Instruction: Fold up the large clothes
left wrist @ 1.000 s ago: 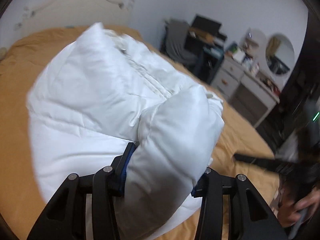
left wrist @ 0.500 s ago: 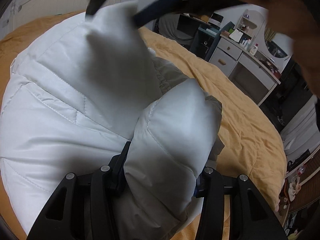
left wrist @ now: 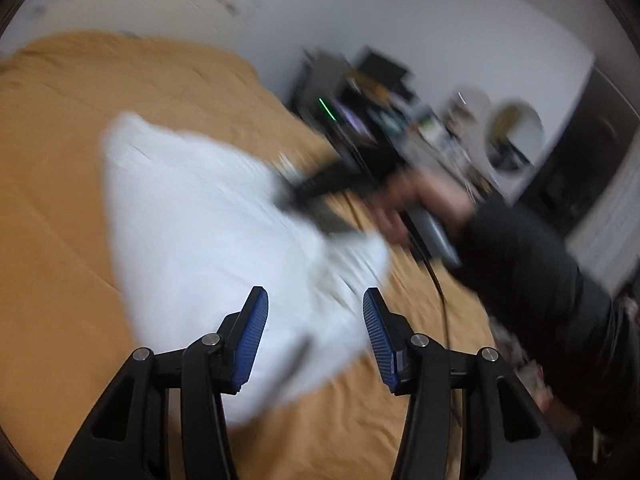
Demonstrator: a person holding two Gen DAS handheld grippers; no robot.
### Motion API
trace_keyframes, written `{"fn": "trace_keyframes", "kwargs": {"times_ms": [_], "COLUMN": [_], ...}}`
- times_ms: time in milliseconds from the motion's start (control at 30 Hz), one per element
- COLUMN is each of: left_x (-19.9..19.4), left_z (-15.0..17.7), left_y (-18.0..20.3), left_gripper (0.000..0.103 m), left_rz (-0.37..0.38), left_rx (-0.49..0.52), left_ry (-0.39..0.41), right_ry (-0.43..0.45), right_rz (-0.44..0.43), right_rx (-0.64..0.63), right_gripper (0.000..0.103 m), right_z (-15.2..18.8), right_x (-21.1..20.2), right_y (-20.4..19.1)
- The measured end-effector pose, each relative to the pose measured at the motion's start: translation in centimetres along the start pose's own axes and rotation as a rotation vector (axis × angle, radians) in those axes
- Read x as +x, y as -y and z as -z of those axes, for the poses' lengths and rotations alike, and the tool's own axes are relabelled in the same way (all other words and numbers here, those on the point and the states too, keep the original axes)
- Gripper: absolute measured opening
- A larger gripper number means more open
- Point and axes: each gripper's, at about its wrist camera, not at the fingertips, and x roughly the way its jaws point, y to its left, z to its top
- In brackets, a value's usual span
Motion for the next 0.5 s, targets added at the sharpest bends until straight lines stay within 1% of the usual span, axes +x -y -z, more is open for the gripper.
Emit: {"fn": "trace_keyframes", "kwargs": {"times_ms": [33, 67, 100, 133, 167, 233, 267, 300, 333, 367, 400, 433, 467, 500], "left_x": [-0.6, -0.1, 1.5, 3.7, 6.0, 10.2, 11.6, 11.5, 11.8, 11.8, 11.7, 11.8, 11.8, 11.6], "left_z": [-1.6, -2.8, -3.7, -4.5, -4.8, -3.9, -3.1, -2.2, -1.6, -1.4, -1.4, -1.4, -1.5, -1.6], "left_y": [-1.3, -2.3, -3.1, -4.3, -5.3, -6.6, -6.9, -7.7, -7.5, -7.3, -7.1, -7.0, -6.9, -7.0], "left_gripper": [0.063, 0.067, 0.067, 0.067, 0.067, 0.067, 0.068, 0.068, 0.068, 0.068, 0.068, 0.068, 0.067, 0.067], "left_rz": [-0.127, -0.236, -0.311, -0.338, -0.336, -0.347, -0.356, -0.368, -0.386, -0.403, -0.409, -0.411, -0.413, -0.414], "left_rx": [0.011, 0.021, 0.025, 0.012, -0.009, -0.032, -0.025, -0.025, -0.023, -0.011, 0.006, 0.02, 0.031, 0.034], "left_ry": [0.064, 0.081, 0.053, -0.009, -0.071, -0.172, -0.202, -0.199, -0.187, -0.179, -0.18, -0.185, -0.188, -0.189], "right_ry": [0.005, 0.013, 0.019, 0.029, 0.037, 0.058, 0.081, 0.112, 0.157, 0.227, 0.336, 0.436, 0.518, 0.564], "right_rz": [0.004, 0.007, 0.01, 0.015, 0.019, 0.022, 0.024, 0.044, 0.066, 0.095, 0.13, 0.131, 0.095, 0.055], "right_rx": [-0.002, -0.001, 0.0, -0.002, -0.003, 0.013, 0.023, 0.02, 0.007, -0.015, -0.038, -0.065, -0.092, -0.104], "right_gripper": [0.024, 0.024, 0.024, 0.024, 0.024, 0.024, 0.024, 0.024, 0.025, 0.025, 0.025, 0.025, 0.025, 0.025], "right_z": [0.2, 0.5, 0.7, 0.9, 1.1, 1.7, 2.2, 2.8, 3.6, 4.6, 6.4, 8.4, 10.6, 12.4], "right_x": [-0.2, -0.4, -0.5, -0.7, -0.8, -1.2, -1.7, -2.4, -3.5, -5.1, -7.4, -9.5, -11.4, -12.5], "right_y": [-0.1, -0.1, -0.1, -0.2, -0.1, 0.0, 0.0, -0.2, -0.5, -1.1, -2.0, -3.2, -4.3, -5.0]}}
